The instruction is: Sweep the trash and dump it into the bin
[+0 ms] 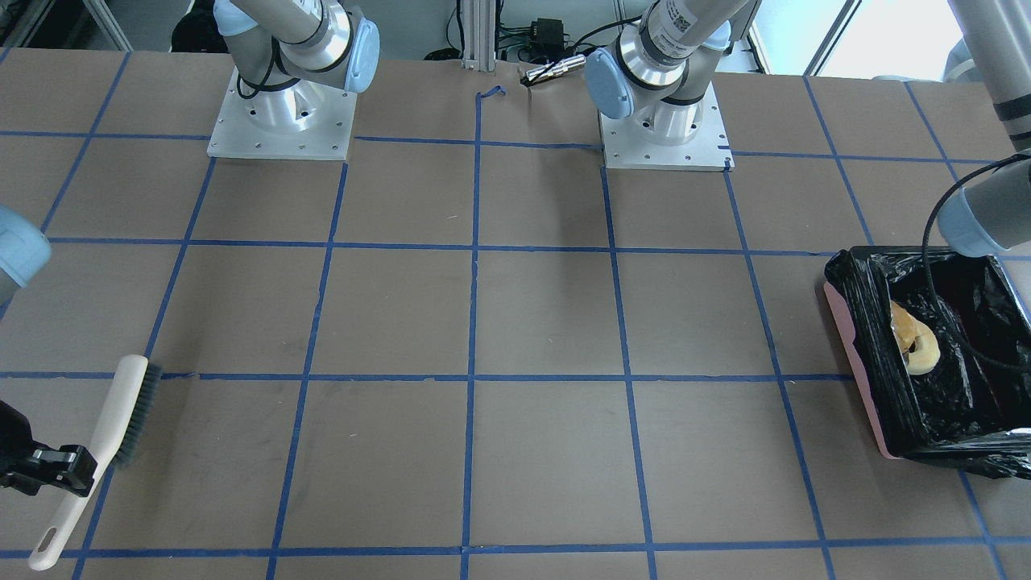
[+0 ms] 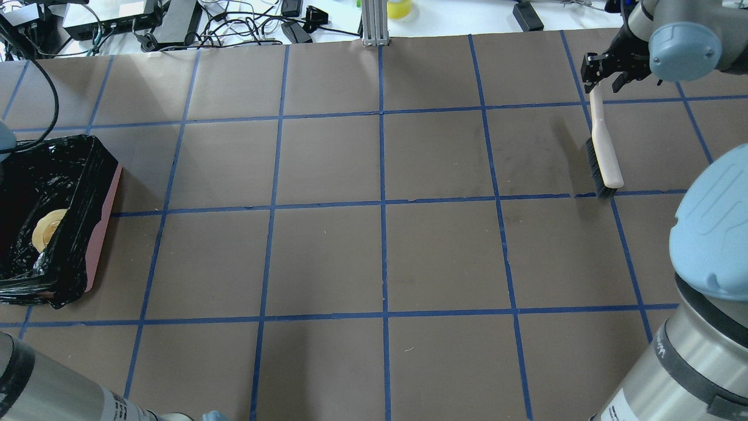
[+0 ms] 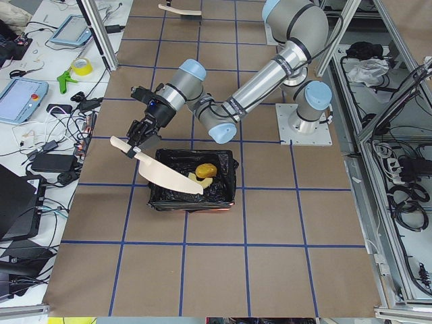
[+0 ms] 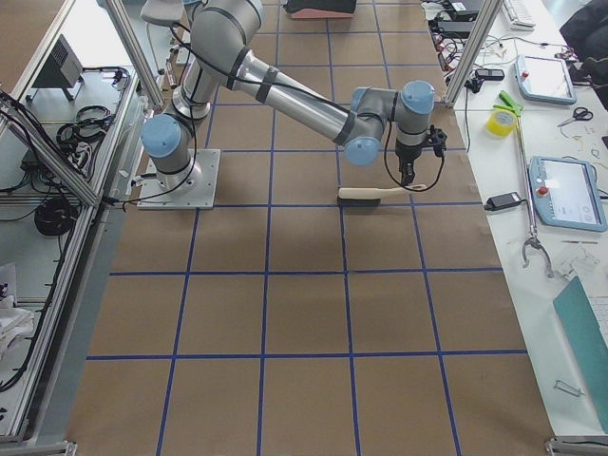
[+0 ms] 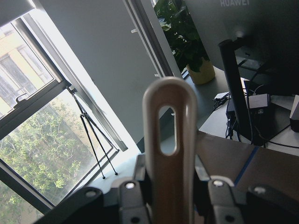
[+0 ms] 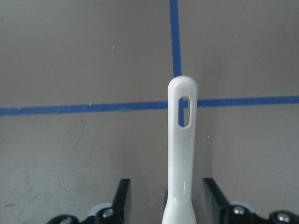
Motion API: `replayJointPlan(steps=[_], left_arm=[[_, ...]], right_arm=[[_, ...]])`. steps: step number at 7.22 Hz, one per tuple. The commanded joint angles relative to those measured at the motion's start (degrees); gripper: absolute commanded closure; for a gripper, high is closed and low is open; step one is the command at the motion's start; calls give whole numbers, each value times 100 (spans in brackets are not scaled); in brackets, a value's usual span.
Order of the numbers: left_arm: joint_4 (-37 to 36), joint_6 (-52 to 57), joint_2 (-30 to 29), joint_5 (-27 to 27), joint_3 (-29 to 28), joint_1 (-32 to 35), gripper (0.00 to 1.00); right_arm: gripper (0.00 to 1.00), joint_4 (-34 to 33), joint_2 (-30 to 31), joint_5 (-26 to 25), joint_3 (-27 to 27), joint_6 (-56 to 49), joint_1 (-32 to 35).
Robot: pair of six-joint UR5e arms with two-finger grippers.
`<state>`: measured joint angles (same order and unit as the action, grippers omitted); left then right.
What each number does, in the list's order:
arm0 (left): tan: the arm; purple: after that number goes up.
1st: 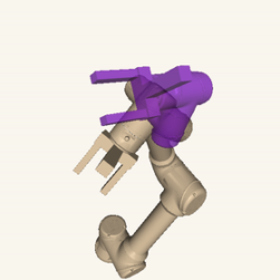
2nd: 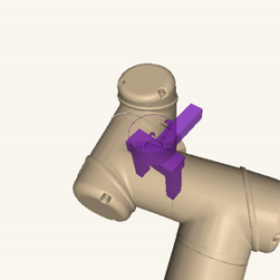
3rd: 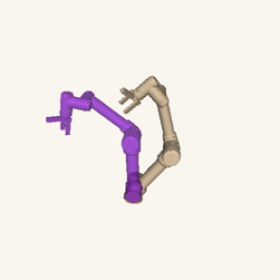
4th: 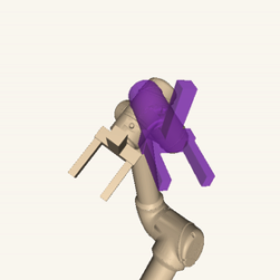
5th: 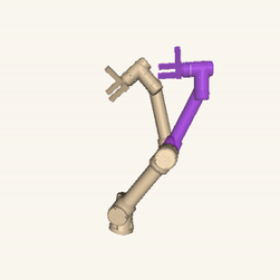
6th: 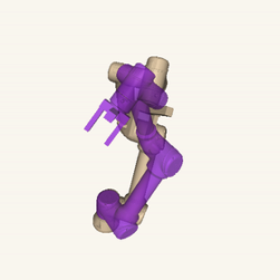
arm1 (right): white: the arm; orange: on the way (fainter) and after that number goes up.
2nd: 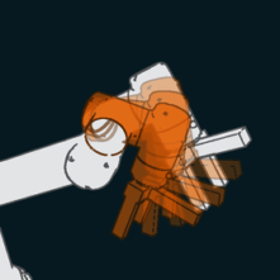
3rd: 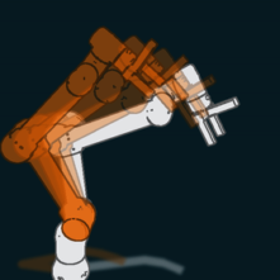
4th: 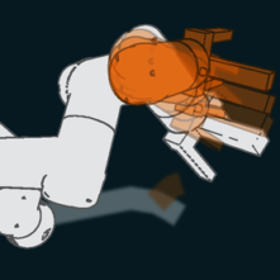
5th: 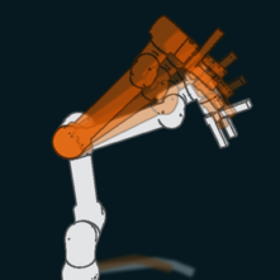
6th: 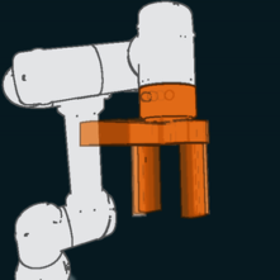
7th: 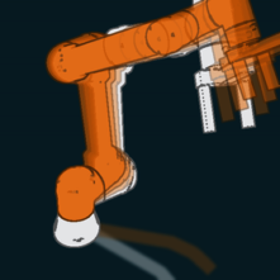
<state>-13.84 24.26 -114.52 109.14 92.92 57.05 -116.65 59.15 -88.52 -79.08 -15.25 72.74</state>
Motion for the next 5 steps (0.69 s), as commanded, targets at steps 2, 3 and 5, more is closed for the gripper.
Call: replayJointPlan(steps=[2, 3, 5], left_arm=[[-1404, 1183, 1, 64, 270, 148, 100], [-1498, 1317, 35, 55, 341, 148, 100], [-1516, 1406, 105, 63, 341, 209, 100]], right_arm=[[37, 1570, 1112, 2, 24, 493, 641], [37, 2071, 1499, 10, 15, 793, 967], [36, 2627, 2212, 19, -28, 927, 1364]])
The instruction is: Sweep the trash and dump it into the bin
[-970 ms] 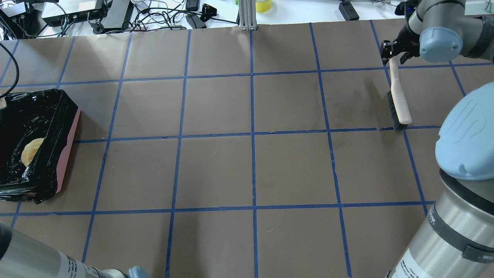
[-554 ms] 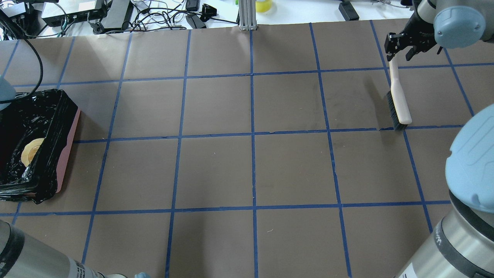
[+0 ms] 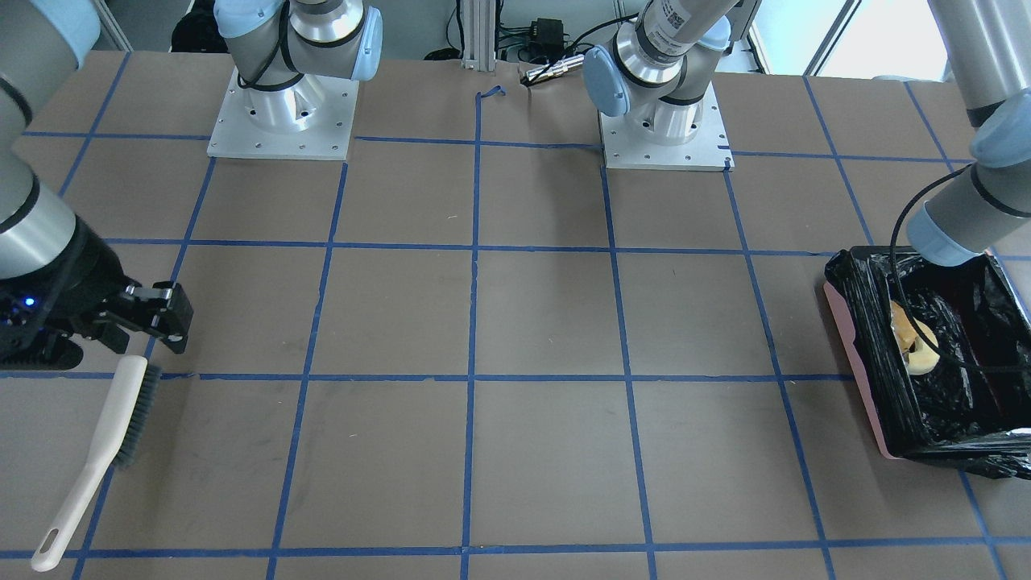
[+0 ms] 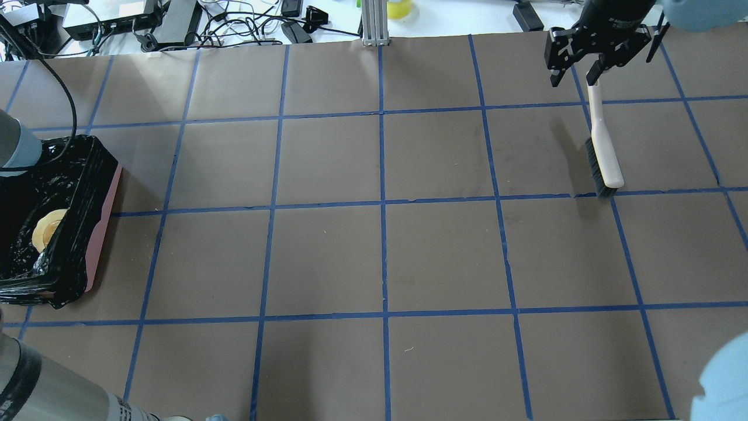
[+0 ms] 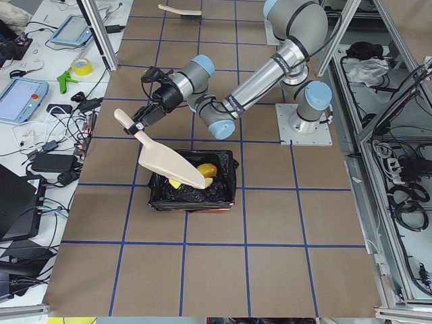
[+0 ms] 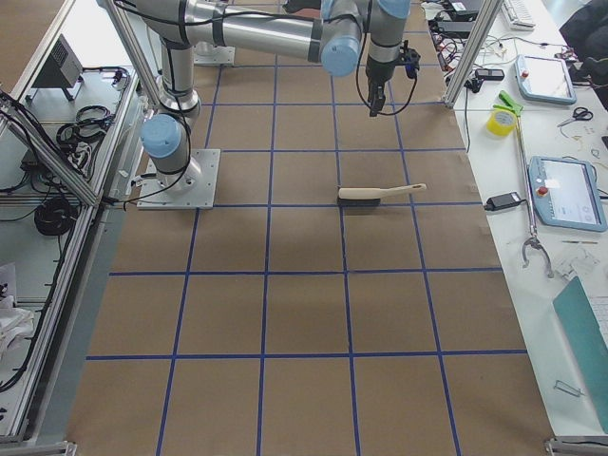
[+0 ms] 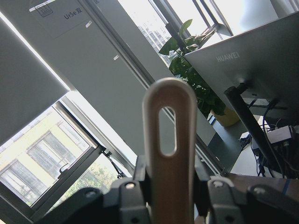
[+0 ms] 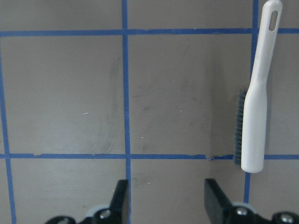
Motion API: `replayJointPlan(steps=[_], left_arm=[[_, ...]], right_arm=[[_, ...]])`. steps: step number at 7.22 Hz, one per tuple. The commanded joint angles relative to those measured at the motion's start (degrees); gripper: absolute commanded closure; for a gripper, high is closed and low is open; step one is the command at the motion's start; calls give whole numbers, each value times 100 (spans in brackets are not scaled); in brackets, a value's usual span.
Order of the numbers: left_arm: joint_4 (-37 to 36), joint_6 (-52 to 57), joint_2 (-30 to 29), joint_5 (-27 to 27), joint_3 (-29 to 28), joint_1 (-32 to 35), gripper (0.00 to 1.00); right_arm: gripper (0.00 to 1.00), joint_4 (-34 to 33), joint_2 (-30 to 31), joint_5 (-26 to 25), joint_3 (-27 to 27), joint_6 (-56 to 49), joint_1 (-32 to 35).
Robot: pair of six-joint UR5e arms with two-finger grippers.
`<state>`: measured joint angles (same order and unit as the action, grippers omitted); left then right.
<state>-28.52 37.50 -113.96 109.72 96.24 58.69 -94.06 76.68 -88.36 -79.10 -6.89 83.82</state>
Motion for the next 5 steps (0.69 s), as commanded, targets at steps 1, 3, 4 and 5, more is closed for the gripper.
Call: replayJointPlan(steps=[1, 3, 4, 5], left_arm=[[-49, 99, 41, 40, 17, 159, 100], [562, -162, 137, 49, -35, 213, 100], [1463, -834, 303, 223, -96, 239, 100], [2594, -1450, 487, 625, -306, 370, 100]], right_arm=[[35, 475, 653, 3, -131, 109, 310], [35, 406, 778, 3, -465, 101, 302], [35, 414, 787, -14, -431, 144, 302], [35, 371, 944, -84, -449, 136, 302]])
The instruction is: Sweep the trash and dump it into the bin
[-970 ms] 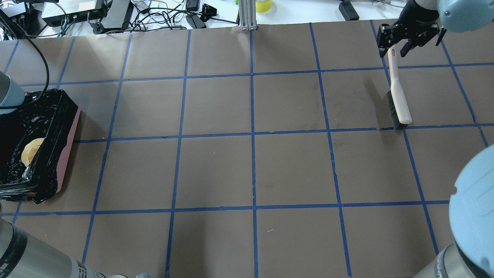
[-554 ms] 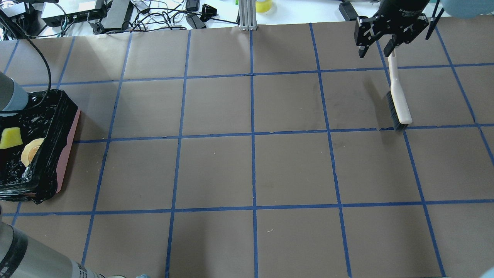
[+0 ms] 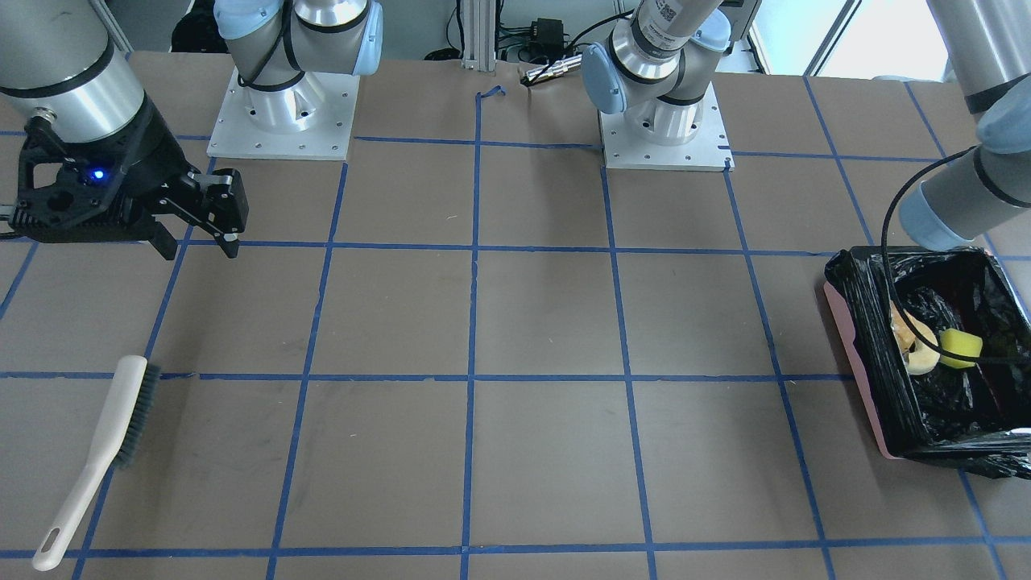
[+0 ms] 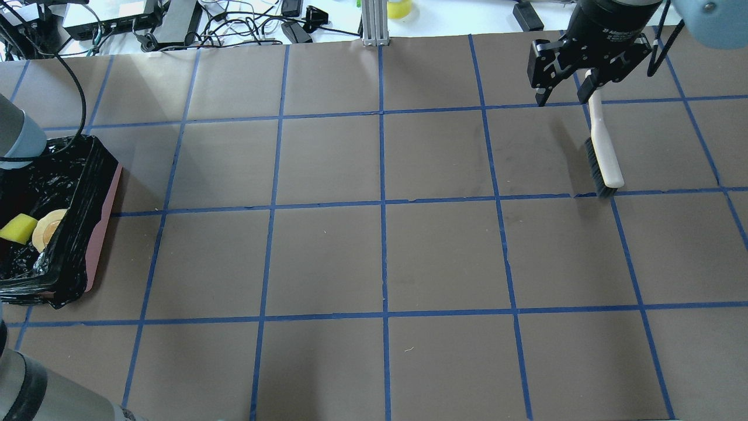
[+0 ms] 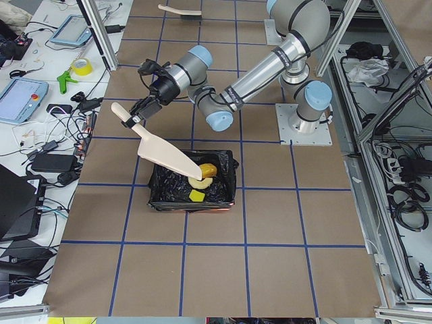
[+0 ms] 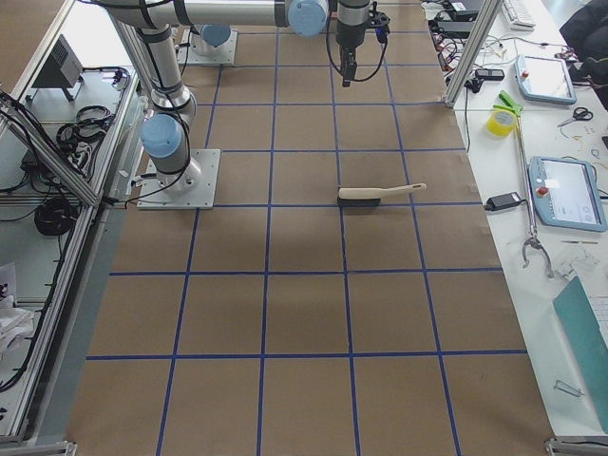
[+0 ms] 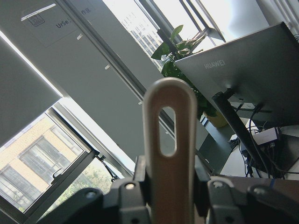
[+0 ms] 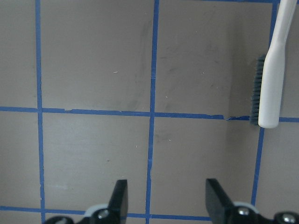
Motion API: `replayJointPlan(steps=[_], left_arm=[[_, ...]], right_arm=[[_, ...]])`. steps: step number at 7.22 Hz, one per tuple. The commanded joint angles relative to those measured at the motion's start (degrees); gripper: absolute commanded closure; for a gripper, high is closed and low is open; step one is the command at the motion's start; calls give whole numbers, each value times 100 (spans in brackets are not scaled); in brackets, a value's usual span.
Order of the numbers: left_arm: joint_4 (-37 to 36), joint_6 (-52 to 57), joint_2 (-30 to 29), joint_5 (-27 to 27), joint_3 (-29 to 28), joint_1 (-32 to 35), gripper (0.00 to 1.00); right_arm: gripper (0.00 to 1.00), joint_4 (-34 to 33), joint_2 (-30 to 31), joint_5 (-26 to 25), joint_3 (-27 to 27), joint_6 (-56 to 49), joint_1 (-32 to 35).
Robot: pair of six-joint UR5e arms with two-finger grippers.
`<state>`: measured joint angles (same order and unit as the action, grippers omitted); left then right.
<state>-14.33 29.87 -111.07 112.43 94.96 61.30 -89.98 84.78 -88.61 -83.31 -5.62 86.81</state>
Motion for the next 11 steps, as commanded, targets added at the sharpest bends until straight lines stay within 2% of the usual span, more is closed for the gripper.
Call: replayJointPlan(steps=[1, 2, 3, 4, 5, 6, 7, 9, 10, 11], left_arm=[[2309, -1294, 373, 402, -432, 224, 100], [3269, -1891, 532, 403, -557, 286, 100], [4079, -2689, 681, 403, -558, 417, 100], [5305, -4011, 857, 412, -567, 636, 100], [6022, -5034, 963, 359, -567, 751, 100], [6273, -5531, 964, 341, -567, 857, 100], [6711, -6493, 929, 280, -532, 988, 100], [7075, -7991, 649, -586, -444, 1121, 100], [7076, -8354, 482, -773, -444, 1208, 100], [7084, -8871, 324, -784, -444, 1462, 100]], right_arm=[[36, -341, 214, 9, -10, -61, 2], [35, -875, 137, 27, -54, -80, 11], [35, -889, 171, 19, -176, -97, 2], [35, -829, 240, -68, -273, -106, -15], [35, -828, 302, -69, -352, -106, -15], [34, -724, 320, -69, -353, -106, -15], [34, -557, 329, -69, -275, -80, 2], [38, -450, 364, -52, -230, -45, -6], [55, -450, 364, -17, -221, -18, 2], [41, -459, 364, -43, -221, -10, 2]])
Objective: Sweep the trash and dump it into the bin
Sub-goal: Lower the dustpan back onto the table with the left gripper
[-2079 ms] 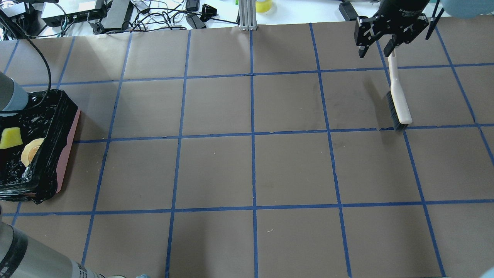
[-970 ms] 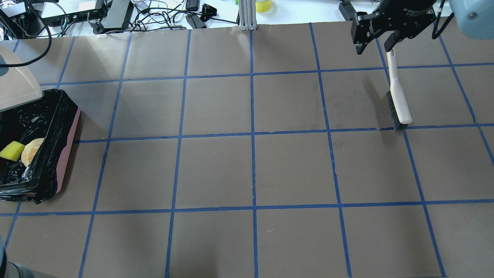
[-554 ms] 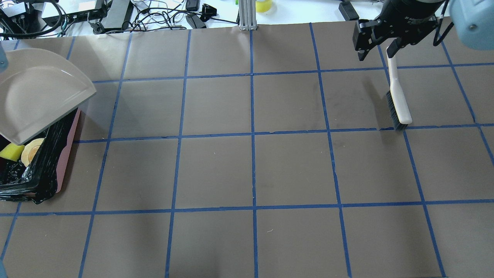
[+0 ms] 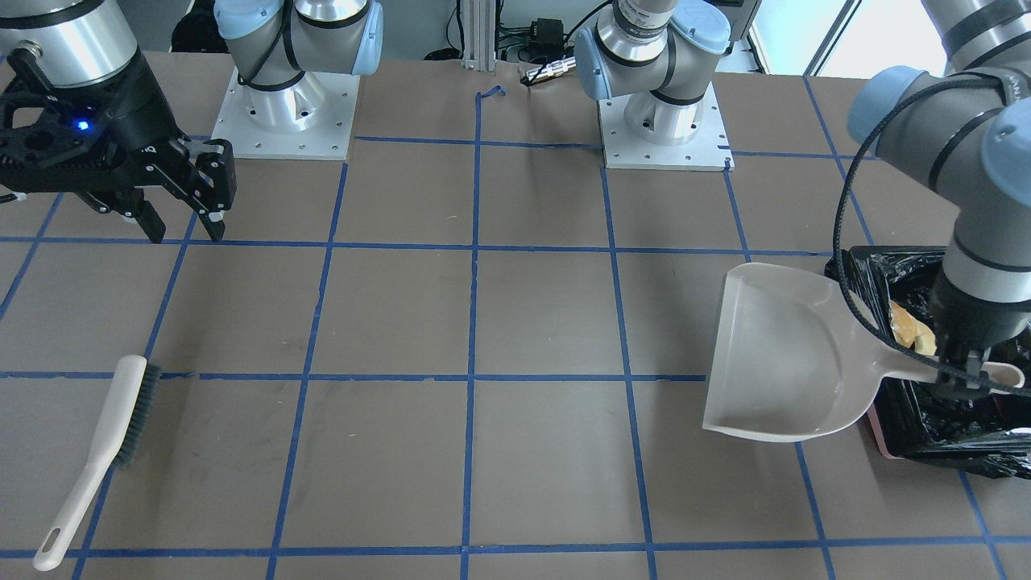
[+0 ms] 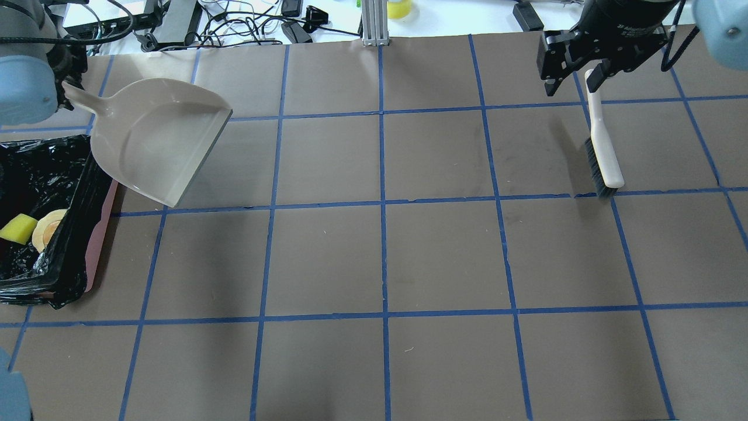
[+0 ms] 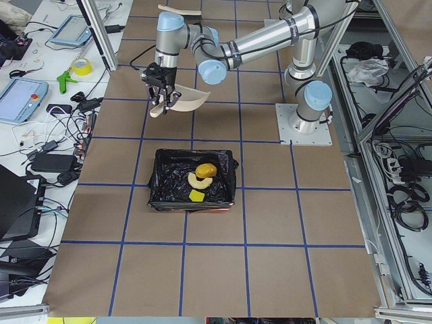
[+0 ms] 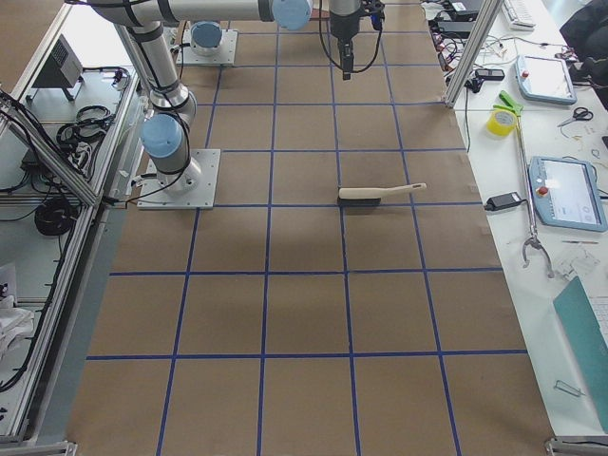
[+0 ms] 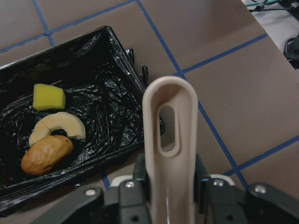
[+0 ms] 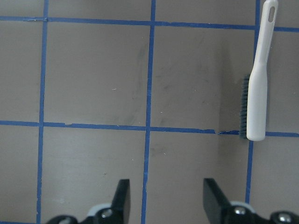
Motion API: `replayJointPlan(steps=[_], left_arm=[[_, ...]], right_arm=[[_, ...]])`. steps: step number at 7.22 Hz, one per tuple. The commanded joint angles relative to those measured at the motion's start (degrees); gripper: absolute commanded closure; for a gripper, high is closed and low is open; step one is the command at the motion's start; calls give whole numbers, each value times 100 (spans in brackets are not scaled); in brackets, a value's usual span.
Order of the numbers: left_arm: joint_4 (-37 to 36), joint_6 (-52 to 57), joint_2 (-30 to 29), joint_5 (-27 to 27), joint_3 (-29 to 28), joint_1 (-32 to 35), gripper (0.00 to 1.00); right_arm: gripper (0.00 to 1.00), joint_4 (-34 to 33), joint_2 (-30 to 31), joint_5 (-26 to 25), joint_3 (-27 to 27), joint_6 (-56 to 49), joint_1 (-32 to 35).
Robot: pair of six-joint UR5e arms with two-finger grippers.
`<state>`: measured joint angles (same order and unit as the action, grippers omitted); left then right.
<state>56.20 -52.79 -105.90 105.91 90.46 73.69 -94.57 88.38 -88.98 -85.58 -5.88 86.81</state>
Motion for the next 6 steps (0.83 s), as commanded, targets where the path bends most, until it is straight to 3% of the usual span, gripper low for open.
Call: replayJointPlan(steps=[1, 3, 4, 6], left_arm=[[23, -1236, -420, -150, 7, 425, 100], [-196, -1348, -895, -219, -62, 638, 100], [-589, -1356, -1132, -412, -89, 647, 100], [-619, -1461, -1484, -422, -273, 647, 100]], right_arm=[[0, 26, 13, -49, 6, 52, 2], [0, 35, 5, -14, 172, 917, 55], [0, 35, -22, -6, 217, 931, 107], [0, 35, -31, 29, 139, 940, 125]])
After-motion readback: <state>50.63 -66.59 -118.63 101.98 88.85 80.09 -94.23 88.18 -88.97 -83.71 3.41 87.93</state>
